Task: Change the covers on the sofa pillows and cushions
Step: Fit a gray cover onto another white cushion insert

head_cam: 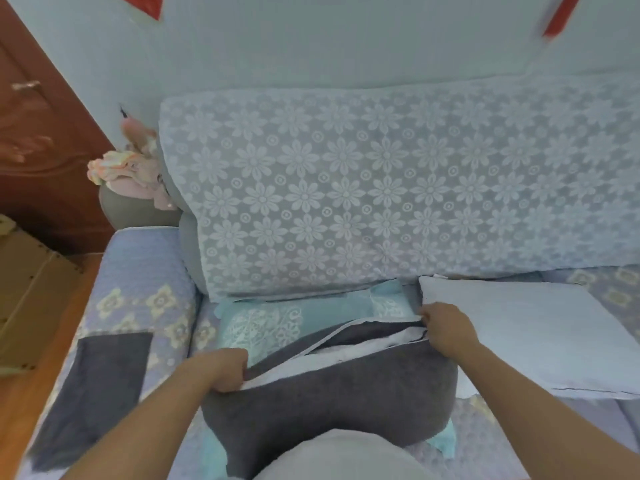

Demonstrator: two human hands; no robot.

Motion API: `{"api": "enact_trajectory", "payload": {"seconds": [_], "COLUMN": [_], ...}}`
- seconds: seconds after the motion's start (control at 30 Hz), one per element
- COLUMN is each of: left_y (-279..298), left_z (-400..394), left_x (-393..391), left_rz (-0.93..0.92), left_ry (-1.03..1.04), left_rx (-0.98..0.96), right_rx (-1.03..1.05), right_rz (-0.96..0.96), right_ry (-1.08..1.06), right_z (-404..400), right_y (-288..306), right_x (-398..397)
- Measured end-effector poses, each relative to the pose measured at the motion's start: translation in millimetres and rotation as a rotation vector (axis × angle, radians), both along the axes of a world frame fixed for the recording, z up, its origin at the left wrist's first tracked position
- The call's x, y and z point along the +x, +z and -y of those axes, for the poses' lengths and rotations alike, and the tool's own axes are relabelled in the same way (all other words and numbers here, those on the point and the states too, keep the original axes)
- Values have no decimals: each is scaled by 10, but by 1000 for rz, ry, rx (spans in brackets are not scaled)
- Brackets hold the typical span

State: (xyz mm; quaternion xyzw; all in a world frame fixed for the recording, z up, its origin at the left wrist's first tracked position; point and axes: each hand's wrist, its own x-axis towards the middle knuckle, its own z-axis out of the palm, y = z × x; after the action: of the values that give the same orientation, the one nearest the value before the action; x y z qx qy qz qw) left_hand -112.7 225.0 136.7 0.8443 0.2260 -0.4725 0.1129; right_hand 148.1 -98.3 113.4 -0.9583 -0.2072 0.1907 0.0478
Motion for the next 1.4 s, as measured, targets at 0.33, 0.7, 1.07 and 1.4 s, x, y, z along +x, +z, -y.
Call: {"api": "enact_trajectory", "payload": {"seconds": [0.33,0.7,1.07,1.4], "left_y": [-435,-230,-326,-507], "left_z": [757,972,920,567], "left_x": [324,250,-381,-269], "left_rz": [654,717,717,794], "left_ry": [88,266,52,207], "left_rx": [103,189,269,93], "right_rx": [172,16,-191,-211], "right_rz": [288,-202,-210,7], "right_ry": [59,1117,941,713], "right_z": [543,-377,-903,-188], "right_y": [-352,-679,-904,-56], "right_x": [-131,-1207,-1158,-157]}}
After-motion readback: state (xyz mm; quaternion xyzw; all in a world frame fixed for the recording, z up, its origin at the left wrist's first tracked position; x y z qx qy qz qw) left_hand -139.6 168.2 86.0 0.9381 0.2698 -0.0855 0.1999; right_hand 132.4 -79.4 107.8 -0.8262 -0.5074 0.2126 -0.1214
